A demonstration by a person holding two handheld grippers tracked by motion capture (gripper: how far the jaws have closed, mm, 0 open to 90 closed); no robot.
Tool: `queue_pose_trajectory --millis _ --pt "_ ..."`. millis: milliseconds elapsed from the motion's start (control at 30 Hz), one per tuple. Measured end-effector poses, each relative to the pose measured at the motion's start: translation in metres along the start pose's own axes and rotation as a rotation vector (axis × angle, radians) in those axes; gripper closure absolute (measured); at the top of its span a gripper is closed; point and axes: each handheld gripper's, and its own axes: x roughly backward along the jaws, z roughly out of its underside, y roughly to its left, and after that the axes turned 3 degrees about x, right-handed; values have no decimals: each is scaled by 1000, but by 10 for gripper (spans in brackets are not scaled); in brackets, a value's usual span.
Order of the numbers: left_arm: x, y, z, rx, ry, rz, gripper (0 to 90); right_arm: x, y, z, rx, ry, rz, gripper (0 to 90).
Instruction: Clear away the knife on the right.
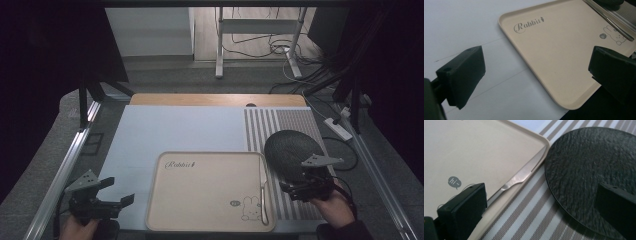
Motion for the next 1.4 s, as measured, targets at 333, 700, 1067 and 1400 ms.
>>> queue_pose_trajectory --millis 333,700,1067,1400 --pt "0 0 0 2 0 -1 19 14 -4 14 -43 -5 18 0" --pt "-1 0 0 1 5 -5 19 28 -8 22 -87 -45 33 0" --pt "-1 -1 -1 0 9 -8 19 42 -8 29 -110 -72 52 0" --pt "-1 0 -1 1 15 -9 19 51 -9 35 -131 -75 68 0"
